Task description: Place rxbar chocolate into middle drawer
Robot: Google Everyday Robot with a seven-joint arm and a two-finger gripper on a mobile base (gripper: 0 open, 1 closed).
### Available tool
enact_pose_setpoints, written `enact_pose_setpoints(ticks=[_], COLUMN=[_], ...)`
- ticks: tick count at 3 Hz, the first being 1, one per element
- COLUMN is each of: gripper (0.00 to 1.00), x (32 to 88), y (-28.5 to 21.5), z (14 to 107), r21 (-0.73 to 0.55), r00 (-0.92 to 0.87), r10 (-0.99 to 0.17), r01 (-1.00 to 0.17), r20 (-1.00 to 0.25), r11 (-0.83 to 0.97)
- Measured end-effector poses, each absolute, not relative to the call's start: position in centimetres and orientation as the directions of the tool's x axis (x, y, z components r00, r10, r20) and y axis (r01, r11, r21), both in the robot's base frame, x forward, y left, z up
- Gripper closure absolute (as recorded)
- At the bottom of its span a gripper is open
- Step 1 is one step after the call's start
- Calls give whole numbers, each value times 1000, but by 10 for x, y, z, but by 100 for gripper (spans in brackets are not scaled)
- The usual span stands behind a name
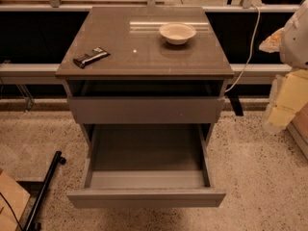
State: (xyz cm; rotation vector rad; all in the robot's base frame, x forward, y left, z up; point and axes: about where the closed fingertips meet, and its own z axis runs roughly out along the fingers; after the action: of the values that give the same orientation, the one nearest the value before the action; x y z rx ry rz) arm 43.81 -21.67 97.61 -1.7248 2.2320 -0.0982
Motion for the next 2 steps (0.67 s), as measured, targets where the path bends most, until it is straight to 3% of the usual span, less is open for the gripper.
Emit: enact_pose_setpoints(ticks=[1,2], gripper=[0,0], x=[438,469], y=[-217,-197], z=[976,974], r21=[-245,-250], r00=[-221,-190], r10=[-953,-934], r01=[-931,-930], r20=[-207,-302], r11=[270,270])
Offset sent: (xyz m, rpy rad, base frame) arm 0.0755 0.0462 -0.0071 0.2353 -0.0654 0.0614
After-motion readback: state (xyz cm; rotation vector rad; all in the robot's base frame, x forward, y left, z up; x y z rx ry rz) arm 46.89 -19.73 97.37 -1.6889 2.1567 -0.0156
